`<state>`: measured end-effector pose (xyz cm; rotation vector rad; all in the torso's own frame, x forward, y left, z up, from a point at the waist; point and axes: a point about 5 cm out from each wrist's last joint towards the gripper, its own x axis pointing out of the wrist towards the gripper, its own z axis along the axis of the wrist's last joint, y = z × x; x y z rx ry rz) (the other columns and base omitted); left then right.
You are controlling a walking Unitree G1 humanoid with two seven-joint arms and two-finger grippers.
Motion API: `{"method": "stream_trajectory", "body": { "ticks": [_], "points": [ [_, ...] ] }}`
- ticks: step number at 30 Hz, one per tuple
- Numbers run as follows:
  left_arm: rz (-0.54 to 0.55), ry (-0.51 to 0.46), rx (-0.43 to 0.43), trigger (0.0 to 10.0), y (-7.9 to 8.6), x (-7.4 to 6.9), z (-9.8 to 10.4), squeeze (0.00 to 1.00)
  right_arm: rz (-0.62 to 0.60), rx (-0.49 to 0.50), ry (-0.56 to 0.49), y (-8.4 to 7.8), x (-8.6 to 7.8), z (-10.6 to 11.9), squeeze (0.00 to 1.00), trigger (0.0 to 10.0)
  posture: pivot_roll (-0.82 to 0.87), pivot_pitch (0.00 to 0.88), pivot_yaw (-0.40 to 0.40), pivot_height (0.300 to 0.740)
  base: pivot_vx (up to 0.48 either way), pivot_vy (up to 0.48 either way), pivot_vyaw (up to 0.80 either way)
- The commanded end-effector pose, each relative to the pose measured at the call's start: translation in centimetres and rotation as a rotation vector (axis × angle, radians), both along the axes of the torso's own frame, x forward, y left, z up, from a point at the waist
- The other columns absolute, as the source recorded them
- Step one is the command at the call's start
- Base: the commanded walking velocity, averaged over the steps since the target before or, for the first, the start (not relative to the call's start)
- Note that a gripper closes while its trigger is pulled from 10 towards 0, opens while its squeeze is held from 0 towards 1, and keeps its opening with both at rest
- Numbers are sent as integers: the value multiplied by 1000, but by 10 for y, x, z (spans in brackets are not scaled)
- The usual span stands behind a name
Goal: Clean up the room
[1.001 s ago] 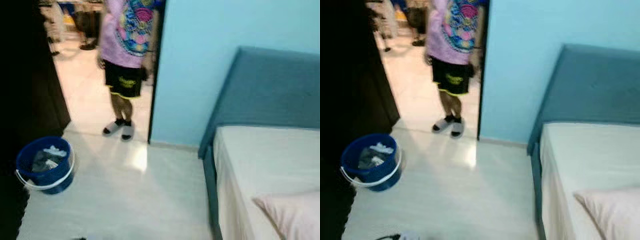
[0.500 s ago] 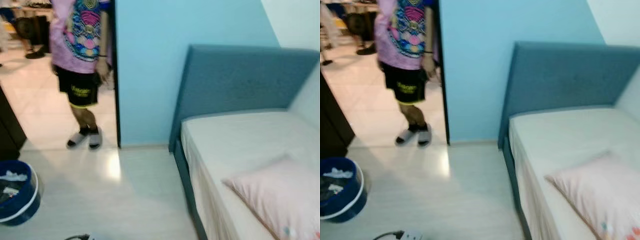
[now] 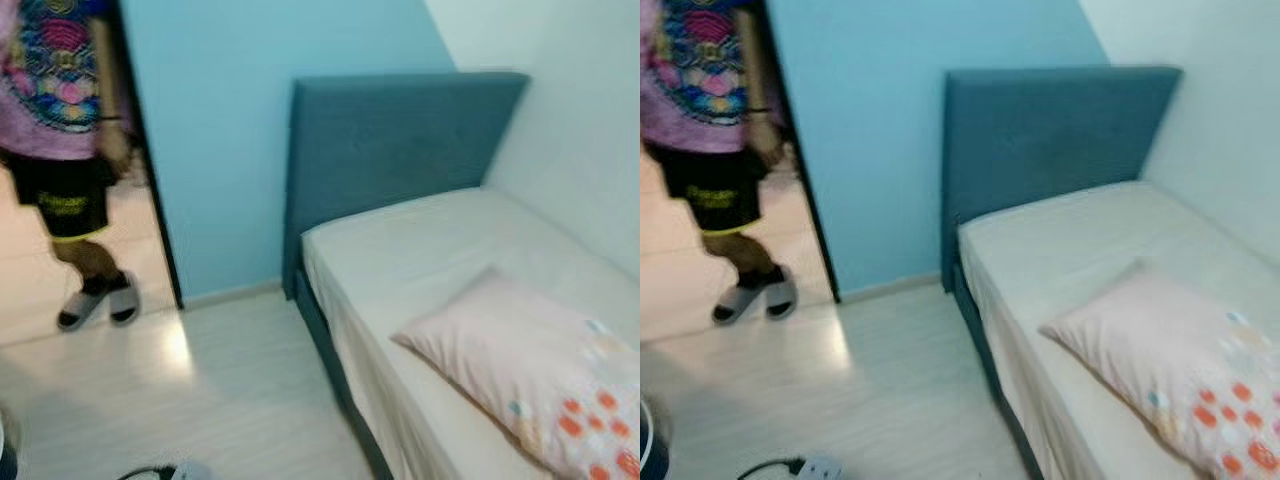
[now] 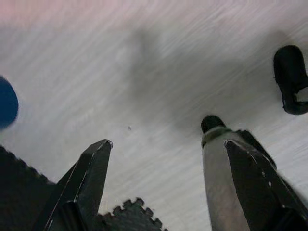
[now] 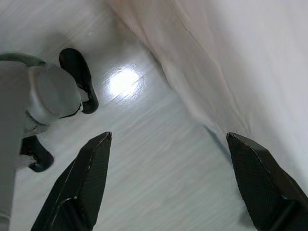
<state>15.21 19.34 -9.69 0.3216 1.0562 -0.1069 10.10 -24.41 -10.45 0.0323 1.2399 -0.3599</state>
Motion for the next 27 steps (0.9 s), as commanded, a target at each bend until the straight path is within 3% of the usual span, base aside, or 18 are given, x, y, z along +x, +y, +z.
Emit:
{"method": "stream_trajectory", "body": {
  "ticks": [1, 13, 21, 27],
  "points": [
    [12, 0, -4, 10000, -2, -1, -1, 0, -31, 9, -21, 0, 1, 0, 0, 10000, 49, 0, -52, 726, 0, 0, -725],
    [50, -17, -9, 10000, 0, 1, 1, 0, -54, 19, -32, 0, 0, 0, 0, 10000, 49, 0, -52, 726, 0, 0, -720],
    [47, -60, -11, 10000, -2, 11, 5, 0, -88, 36, -45, 1, 0, 0, 0, 10000, 50, 0, -50, 726, 0, 0, -721],
    [90, -61, -53, 10000, -3, 14, 5, 0, -116, 62, -72, 2, 1, 0, 0, 10000, 49, 0, -52, 726, 0, 0, -724]
  ]
}}
